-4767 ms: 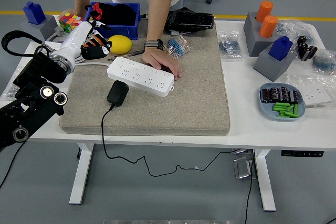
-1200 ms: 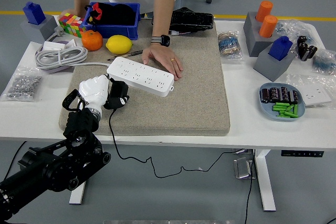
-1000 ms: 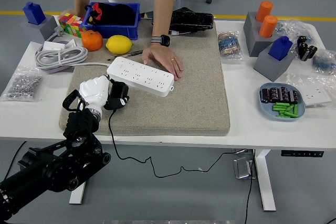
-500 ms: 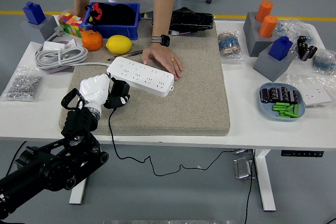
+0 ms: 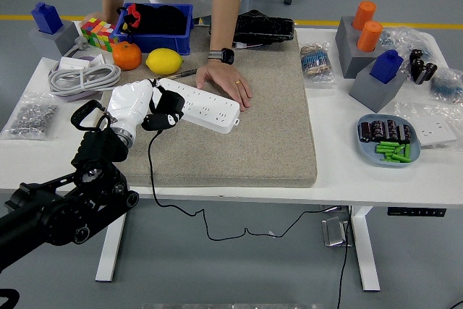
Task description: Press the white button,pick up the black plug,place it near the board,insert it into the board
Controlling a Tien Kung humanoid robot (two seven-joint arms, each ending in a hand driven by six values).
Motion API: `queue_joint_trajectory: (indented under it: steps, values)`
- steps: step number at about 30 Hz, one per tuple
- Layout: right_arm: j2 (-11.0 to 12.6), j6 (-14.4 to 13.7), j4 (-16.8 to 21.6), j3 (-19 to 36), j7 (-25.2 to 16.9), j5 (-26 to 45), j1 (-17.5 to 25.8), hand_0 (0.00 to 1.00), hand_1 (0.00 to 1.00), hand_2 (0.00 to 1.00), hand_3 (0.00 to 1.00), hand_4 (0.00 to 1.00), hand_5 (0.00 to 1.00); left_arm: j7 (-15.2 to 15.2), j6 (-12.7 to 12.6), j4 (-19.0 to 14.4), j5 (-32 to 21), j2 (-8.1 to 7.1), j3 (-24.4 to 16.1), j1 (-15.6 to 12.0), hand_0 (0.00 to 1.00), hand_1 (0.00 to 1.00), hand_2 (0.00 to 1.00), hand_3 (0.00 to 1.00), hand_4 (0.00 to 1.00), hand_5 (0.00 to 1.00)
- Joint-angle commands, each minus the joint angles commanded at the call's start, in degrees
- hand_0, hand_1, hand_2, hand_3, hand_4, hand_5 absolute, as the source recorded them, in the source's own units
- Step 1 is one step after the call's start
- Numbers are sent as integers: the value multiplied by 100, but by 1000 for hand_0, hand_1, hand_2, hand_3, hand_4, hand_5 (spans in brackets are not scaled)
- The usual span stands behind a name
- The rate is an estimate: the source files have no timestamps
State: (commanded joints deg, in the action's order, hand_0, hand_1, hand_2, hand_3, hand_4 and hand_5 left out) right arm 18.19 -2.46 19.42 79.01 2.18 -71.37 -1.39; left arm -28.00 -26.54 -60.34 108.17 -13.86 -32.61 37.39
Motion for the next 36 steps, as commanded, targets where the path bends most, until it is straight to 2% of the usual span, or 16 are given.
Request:
queue_joint_trajectory:
  steps: [4, 8, 20, 22, 30, 36]
  values:
    - [11, 2, -5, -33, 1, 8, -10, 754, 628, 628, 603, 674, 379, 102, -7, 129, -207, -5, 137, 167, 338, 250, 260, 522, 617, 2]
    - [16, 0, -13, -42, 1, 15, -13, 754, 628, 627, 600, 675, 379, 211, -32, 286, -434, 61, 273, 301, 336, 252, 260, 523, 622, 2]
    - [32, 7, -12, -138, -5, 54, -30, 753, 627, 624, 600, 669, 366, 282, -131, 922, -561, 525, 535, 554, 339, 254, 261, 525, 629, 2]
    - [32, 8, -14, -154, -6, 56, -29, 753, 627, 624, 600, 669, 366, 319, -126, 1111, -651, 614, 660, 618, 339, 254, 261, 525, 629, 2]
    - [34, 6, -18, -157, -7, 65, -16, 751, 627, 623, 600, 667, 362, 411, -160, 1513, -737, 763, 865, 746, 337, 253, 262, 526, 631, 2]
    - [30, 7, -9, -145, -7, 71, -15, 751, 626, 622, 600, 666, 360, 450, -182, 1678, -749, 832, 927, 816, 336, 253, 262, 527, 632, 2]
